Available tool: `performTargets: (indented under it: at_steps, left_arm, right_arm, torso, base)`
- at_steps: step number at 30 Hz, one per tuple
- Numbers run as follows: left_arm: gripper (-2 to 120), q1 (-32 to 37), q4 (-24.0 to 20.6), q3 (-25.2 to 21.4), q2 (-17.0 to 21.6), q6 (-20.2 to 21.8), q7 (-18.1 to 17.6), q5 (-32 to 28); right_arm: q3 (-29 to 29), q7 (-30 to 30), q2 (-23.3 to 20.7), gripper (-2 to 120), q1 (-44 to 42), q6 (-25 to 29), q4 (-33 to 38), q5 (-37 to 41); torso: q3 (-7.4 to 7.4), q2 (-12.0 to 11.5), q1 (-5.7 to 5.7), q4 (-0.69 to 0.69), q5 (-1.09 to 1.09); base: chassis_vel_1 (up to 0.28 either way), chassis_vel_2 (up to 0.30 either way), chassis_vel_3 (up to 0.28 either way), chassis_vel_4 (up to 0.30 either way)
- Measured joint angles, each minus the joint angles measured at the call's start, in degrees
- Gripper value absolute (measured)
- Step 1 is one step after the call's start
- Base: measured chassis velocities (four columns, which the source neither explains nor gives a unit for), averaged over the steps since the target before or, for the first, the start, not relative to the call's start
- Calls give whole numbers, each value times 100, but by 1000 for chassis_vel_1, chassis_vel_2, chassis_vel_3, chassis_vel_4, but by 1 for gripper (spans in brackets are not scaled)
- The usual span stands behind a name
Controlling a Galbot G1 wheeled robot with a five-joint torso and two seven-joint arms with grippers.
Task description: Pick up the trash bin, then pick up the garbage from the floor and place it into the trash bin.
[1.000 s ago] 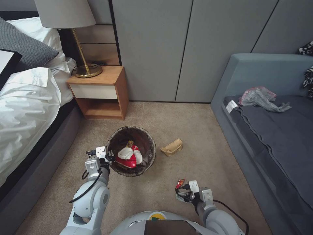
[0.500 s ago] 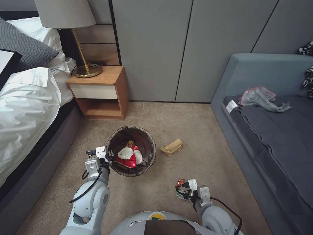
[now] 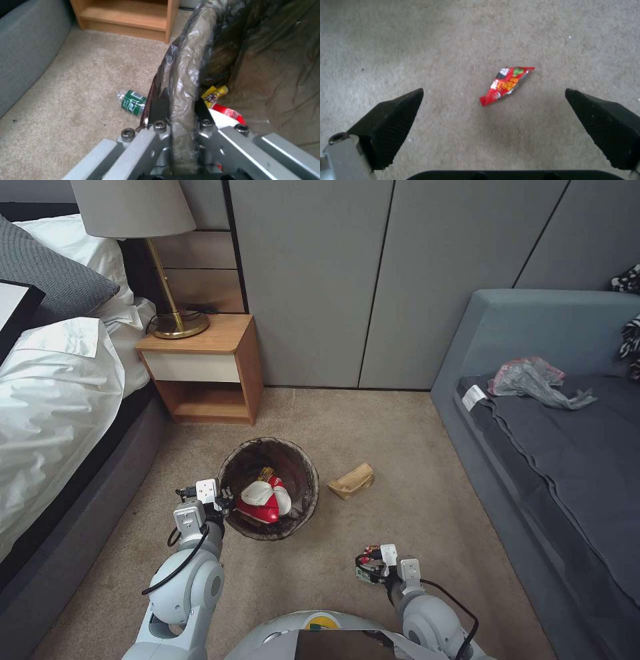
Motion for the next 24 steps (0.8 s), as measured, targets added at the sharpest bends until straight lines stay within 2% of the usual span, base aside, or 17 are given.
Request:
performTargets:
  at_steps: [24]
  left_arm:
    - [0,0,0,0,0,0,0,0]
  right_arm:
    - [-43,-143,370,100,433,308,-819,-202]
  torso:
    - [0,0,0,0,0]
  base:
    - [0,0,0,0]
